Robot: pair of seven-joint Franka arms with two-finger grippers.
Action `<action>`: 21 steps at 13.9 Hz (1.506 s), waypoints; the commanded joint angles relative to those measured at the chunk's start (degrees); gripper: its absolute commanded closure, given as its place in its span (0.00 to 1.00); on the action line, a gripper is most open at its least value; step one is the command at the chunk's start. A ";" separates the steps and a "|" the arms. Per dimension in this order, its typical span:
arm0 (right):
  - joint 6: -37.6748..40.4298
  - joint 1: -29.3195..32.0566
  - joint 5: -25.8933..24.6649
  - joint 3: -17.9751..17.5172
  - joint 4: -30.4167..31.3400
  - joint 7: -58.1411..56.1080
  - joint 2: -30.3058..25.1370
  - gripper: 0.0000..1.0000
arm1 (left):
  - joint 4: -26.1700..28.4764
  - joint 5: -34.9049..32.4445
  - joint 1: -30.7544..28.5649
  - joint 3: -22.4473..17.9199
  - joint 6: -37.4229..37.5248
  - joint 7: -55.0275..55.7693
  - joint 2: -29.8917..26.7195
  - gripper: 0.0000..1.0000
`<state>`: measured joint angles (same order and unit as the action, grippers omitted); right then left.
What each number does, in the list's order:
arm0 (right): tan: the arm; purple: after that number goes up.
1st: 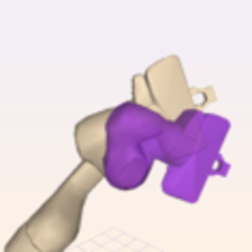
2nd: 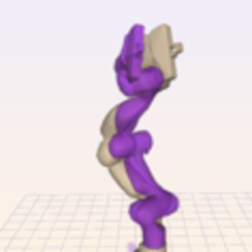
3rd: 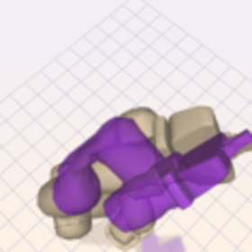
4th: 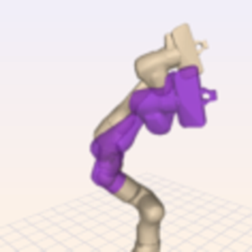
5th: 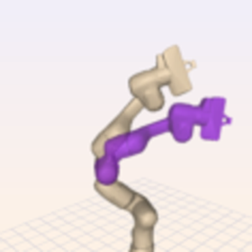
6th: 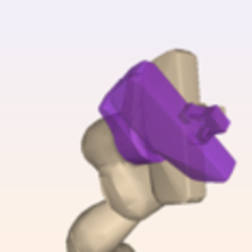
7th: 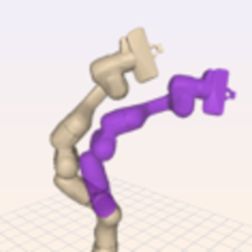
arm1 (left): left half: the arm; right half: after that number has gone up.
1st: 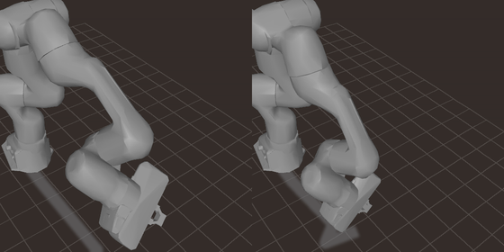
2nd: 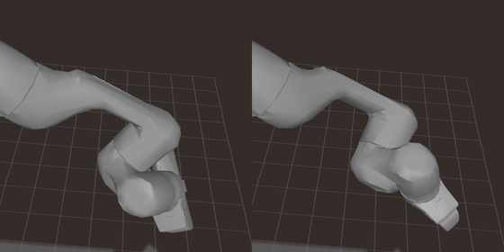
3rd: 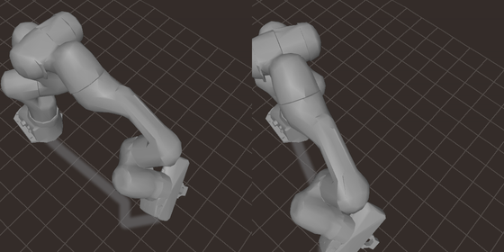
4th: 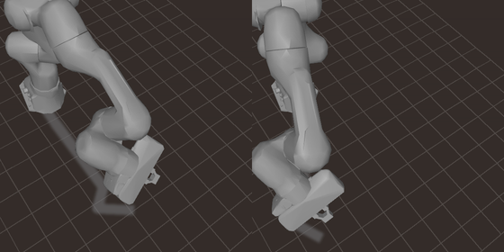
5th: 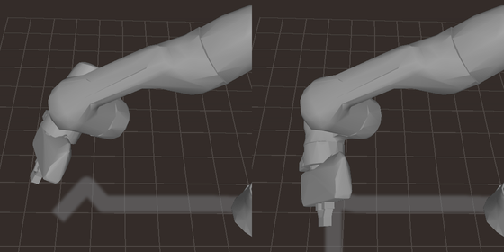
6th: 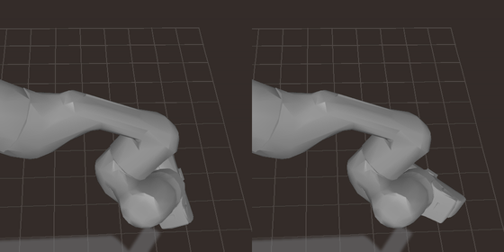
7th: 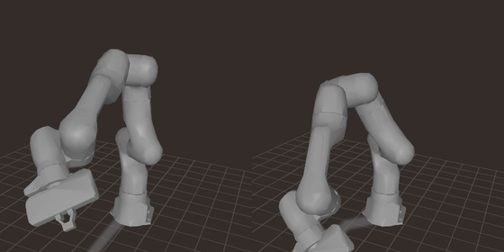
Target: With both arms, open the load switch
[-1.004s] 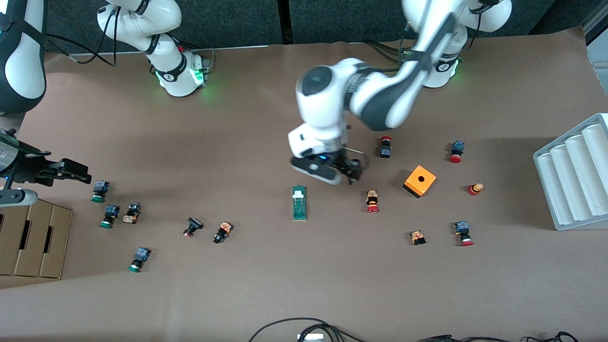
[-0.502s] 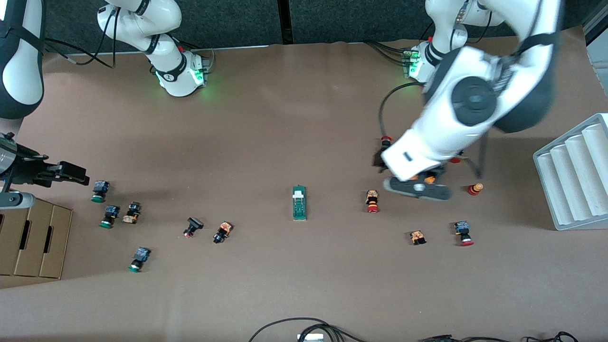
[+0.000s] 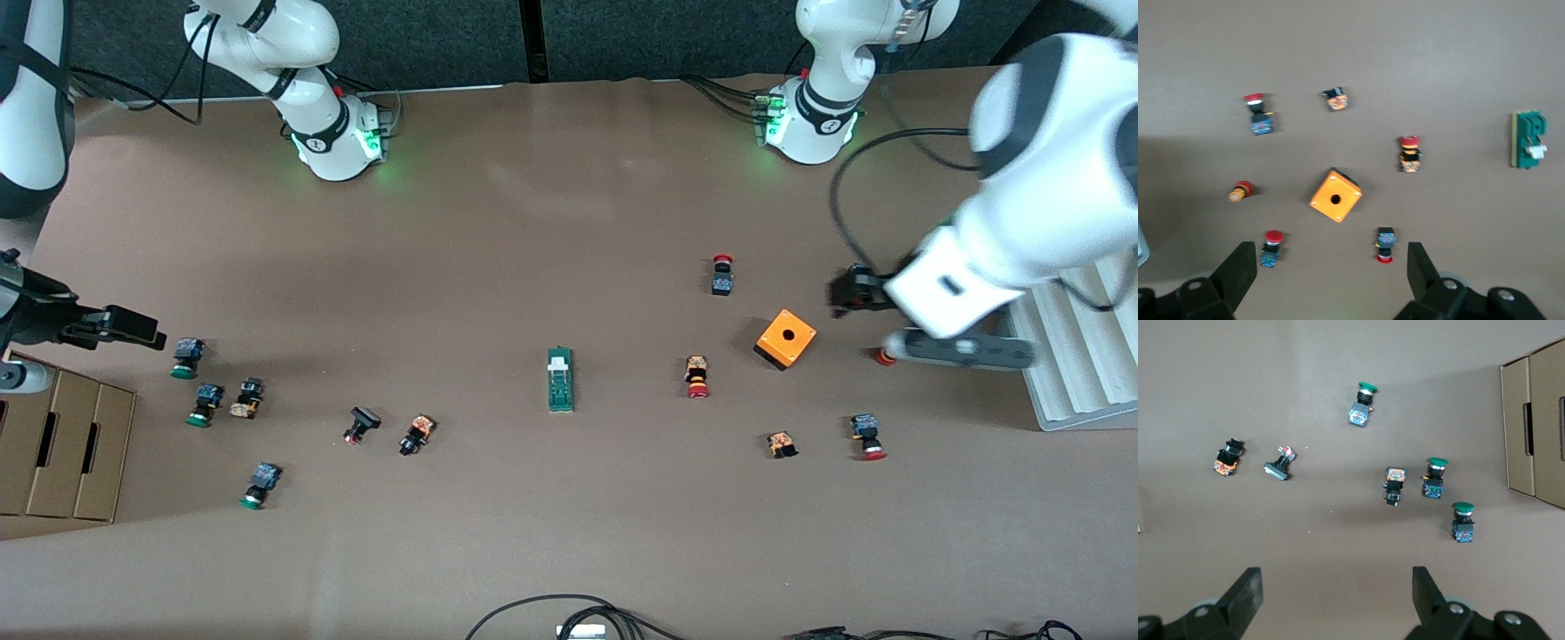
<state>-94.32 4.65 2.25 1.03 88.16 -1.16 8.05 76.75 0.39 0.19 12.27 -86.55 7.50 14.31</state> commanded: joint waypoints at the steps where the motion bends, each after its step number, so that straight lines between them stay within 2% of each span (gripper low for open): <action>1: 0.01 0.54 0.21 -0.94 0.08 2.82 -3.03 0.00 | 0.68 0.40 -3.09 0.74 1.04 -1.35 -1.73 0.00; 2: 0.01 0.36 0.82 -0.94 0.51 2.83 -3.83 0.00 | 0.86 0.40 -3.35 0.47 1.04 -1.52 -1.91 0.00; 3: 0.27 0.19 1.00 -0.94 1.21 2.75 -4.36 0.00 | 3.04 0.66 -3.61 -1.53 0.69 -2.05 -3.91 0.00; 5: 0.54 0.10 1.00 -0.94 2.10 2.31 -5.24 0.00 | 10.66 2.15 -1.35 -8.19 -2.11 -8.87 -9.44 0.00; 6: 0.37 0.01 0.92 -0.94 2.10 2.22 -4.89 0.00 | 14.18 1.64 1.98 -11.54 -3.95 -12.13 -12.34 0.00; 7: -0.07 -0.25 0.74 -0.94 2.19 2.57 -4.54 0.00 | 16.31 1.63 3.40 -13.83 -5.10 -12.68 -14.11 0.00; 10: -2.09 -1.49 0.30 -0.15 4.38 2.75 -5.15 0.00 | 17.30 1.37 3.68 -13.86 -5.47 -9.89 -15.27 0.00; 13: 0.00 -1.14 0.39 -0.15 3.60 2.22 -5.42 0.00 | 16.42 0.24 3.77 -12.89 -5.20 -7.68 -14.39 0.00; 16: 1.77 -1.14 0.21 -0.15 2.54 2.22 -4.54 0.00 | 16.42 -4.08 3.77 -9.38 -4.68 -7.33 -14.65 0.00; 21: 1.86 -1.48 0.30 -0.50 2.54 2.22 -3.66 0.00 | 15.63 -3.46 3.24 -9.55 -4.50 -7.59 -14.39 0.00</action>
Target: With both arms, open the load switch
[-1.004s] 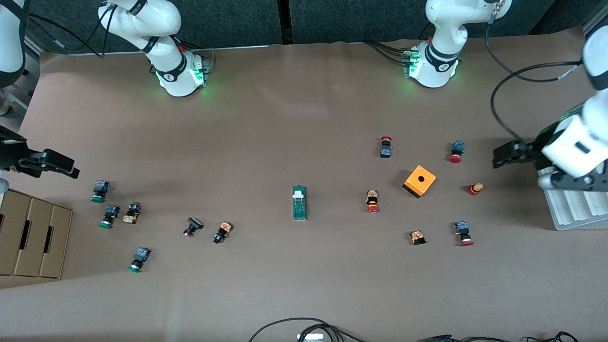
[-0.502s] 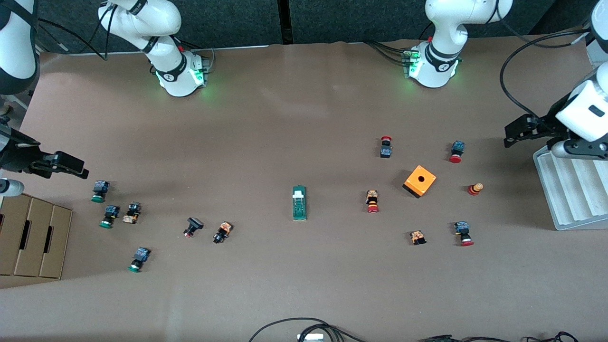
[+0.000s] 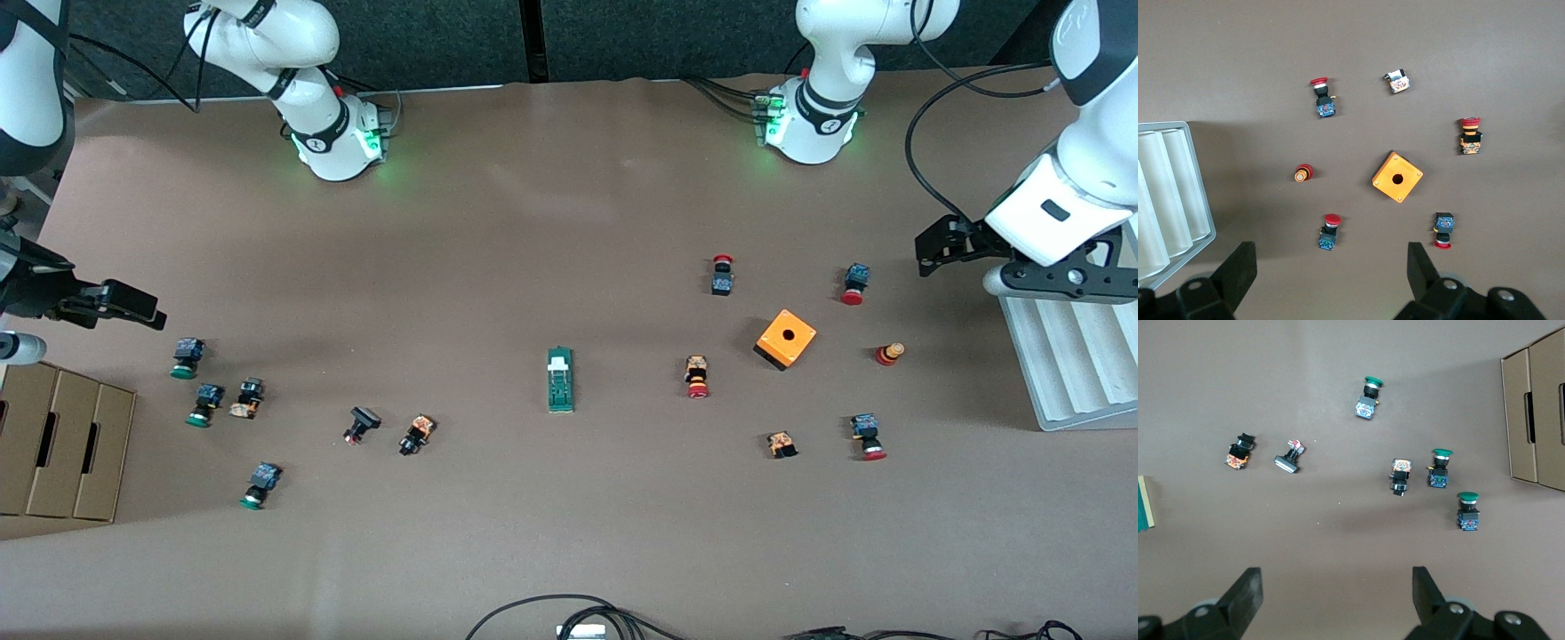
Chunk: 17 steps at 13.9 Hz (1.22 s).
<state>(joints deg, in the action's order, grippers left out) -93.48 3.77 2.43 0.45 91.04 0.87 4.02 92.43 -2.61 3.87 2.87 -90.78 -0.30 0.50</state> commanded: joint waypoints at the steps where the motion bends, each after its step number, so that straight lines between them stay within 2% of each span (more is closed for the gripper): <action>1: 1.11 -0.52 0.04 0.08 -0.43 0.18 0.46 0.00 | -0.14 -0.29 -0.53 -0.32 -0.28 0.38 -0.33 0.00; 13: 1.81 -0.52 -0.40 0.17 -0.86 -0.26 -0.24 0.00 | -0.58 -0.29 -0.35 -0.23 -0.10 0.38 0.12 0.00; 17: 6.20 -0.43 -1.81 0.17 -2.54 -0.26 -0.86 0.00 | -0.41 -0.29 -0.44 -0.32 -0.10 0.39 0.03 0.00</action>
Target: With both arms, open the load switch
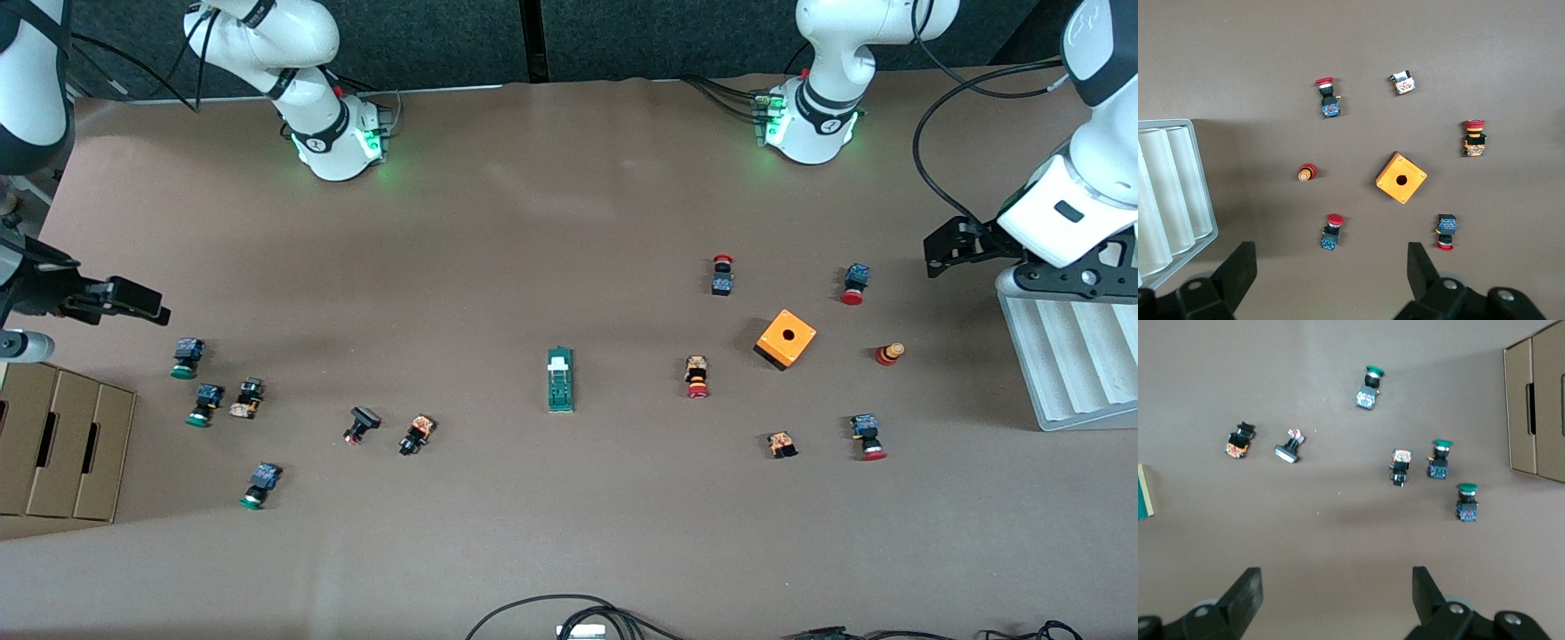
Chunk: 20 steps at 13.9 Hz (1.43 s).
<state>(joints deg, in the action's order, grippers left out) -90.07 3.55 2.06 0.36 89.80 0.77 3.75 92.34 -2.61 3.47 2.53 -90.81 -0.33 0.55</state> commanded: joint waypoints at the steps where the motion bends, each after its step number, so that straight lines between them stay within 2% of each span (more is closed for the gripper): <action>1: 3.23 -0.21 -1.35 0.34 -1.29 -0.16 -0.67 0.00 | -0.41 -0.29 -0.04 -0.07 -0.07 0.25 -0.02 0.00; 6: 3.41 -0.29 -1.27 -0.01 -1.29 -0.16 -2.52 0.00 | -0.41 -0.29 0.14 0.02 -0.07 0.51 0.07 0.00; 20: 7.01 0.15 -1.18 0.34 -1.20 -0.16 -1.99 0.00 | -1.63 -0.82 0.40 0.19 -0.06 0.15 0.59 0.00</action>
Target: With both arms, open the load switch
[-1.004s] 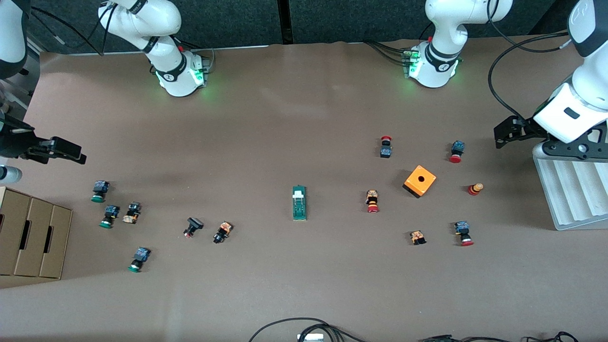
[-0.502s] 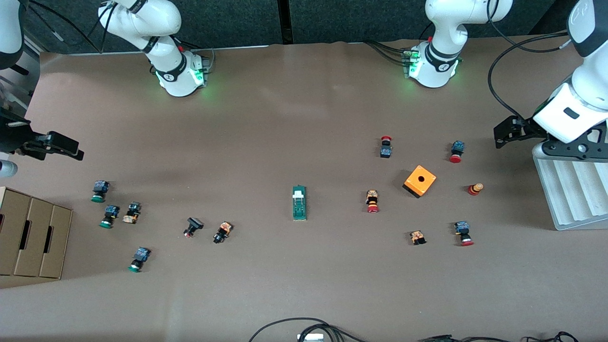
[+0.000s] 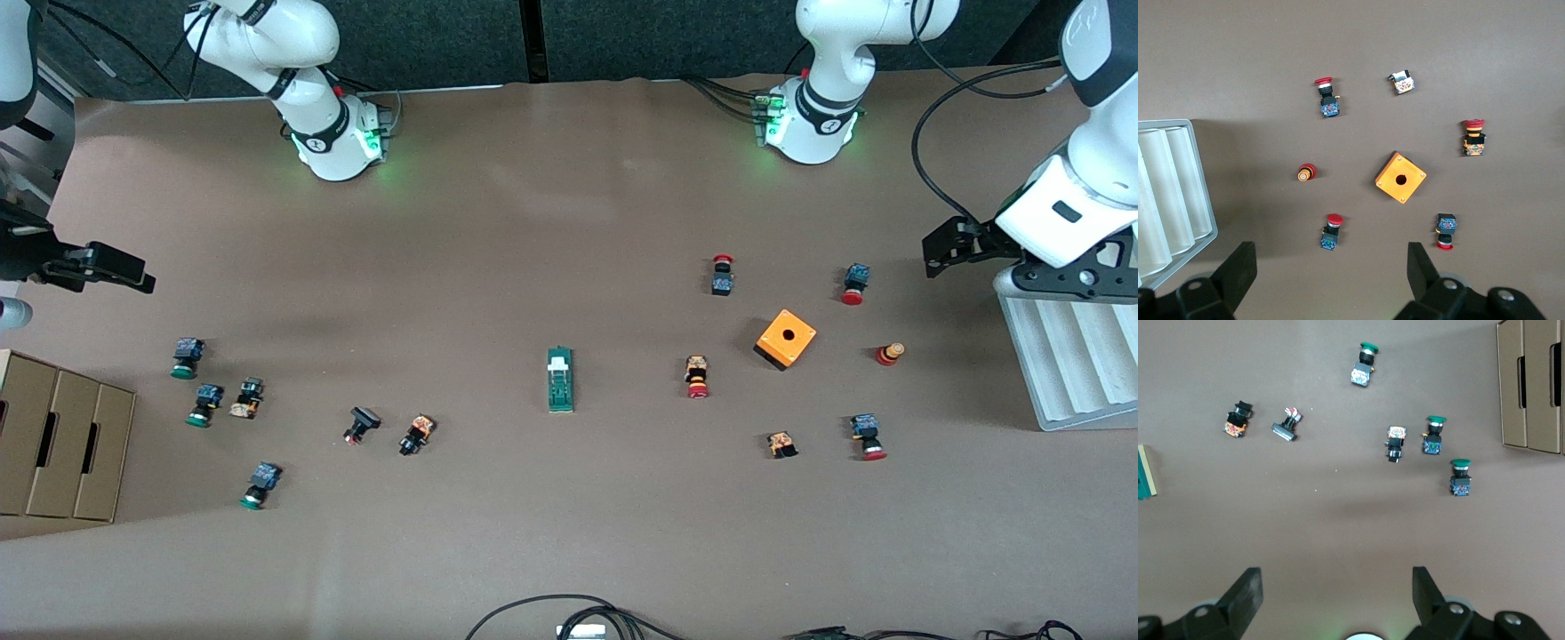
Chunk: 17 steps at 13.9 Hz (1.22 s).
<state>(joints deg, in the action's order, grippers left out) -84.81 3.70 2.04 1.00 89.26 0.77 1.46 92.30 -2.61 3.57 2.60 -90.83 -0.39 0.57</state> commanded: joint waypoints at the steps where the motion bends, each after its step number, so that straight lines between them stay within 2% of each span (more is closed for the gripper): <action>1: 1.57 -0.18 -1.25 -0.39 -0.49 -0.07 0.21 0.00 | -2.12 -0.73 0.39 0.21 0.04 0.64 1.01 0.00; 4: 0.43 0.17 -0.72 -0.39 1.35 -0.33 -1.37 0.00 | -1.86 -0.90 0.65 0.30 0.39 0.56 0.84 0.00; 7: -2.91 0.17 -0.55 -0.39 6.09 -0.33 -4.71 0.00 | -1.86 -0.90 0.56 0.30 0.48 0.56 0.84 0.00; 17: -1.68 -0.18 -0.46 -0.30 4.08 -0.33 -2.87 0.00 | -1.68 -0.90 0.30 0.13 0.57 0.47 0.75 0.00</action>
<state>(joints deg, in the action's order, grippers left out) -86.12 3.65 2.04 0.82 92.85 0.76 -1.26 91.84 -2.77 3.87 2.67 -90.89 -0.35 0.82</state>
